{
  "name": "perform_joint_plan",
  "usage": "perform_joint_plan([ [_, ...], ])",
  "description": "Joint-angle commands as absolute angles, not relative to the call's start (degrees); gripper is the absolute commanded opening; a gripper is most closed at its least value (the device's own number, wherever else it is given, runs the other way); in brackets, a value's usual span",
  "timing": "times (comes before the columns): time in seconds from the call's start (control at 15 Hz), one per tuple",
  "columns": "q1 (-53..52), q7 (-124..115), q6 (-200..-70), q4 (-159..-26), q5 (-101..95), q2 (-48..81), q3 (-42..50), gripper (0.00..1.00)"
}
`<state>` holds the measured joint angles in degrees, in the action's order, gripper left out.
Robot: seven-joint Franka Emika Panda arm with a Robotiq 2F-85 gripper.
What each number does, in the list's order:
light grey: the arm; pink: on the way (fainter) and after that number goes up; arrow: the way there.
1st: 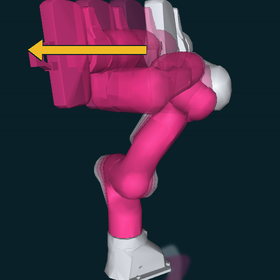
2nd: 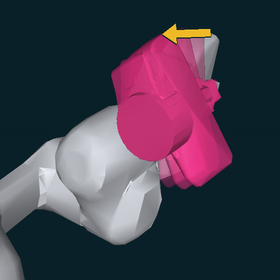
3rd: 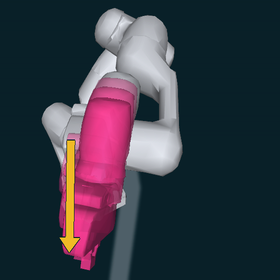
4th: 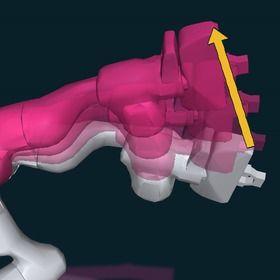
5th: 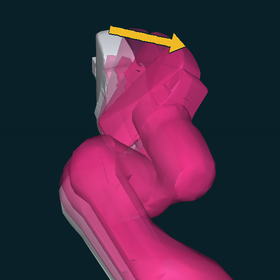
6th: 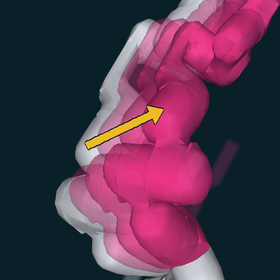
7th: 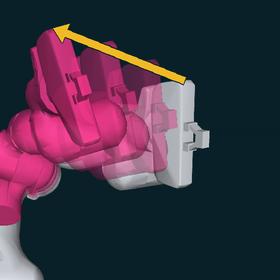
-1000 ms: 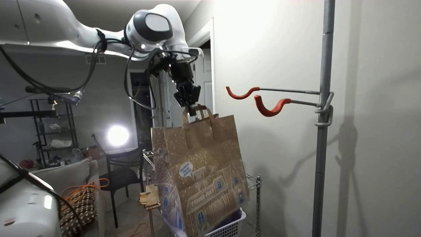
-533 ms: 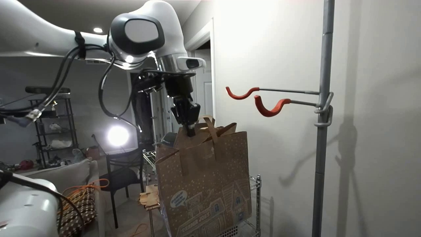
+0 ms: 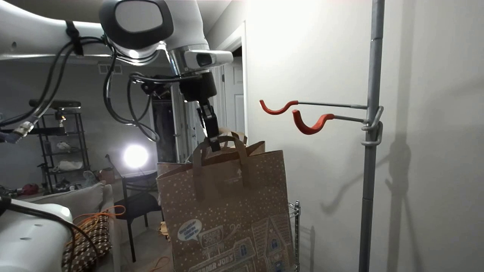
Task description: Hang the brown bags on the metal stand
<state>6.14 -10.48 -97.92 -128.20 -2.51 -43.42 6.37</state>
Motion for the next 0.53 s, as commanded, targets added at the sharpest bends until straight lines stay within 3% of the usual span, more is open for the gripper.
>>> perform_joint_plan([
  [0.0,10.7,-18.53,-95.1,-124.1,-1.27,-40.37,4.52,0.04],
  [0.47,14.77,-35.42,-94.88,-116.89,3.63,-32.23,3.65,0.04],
])
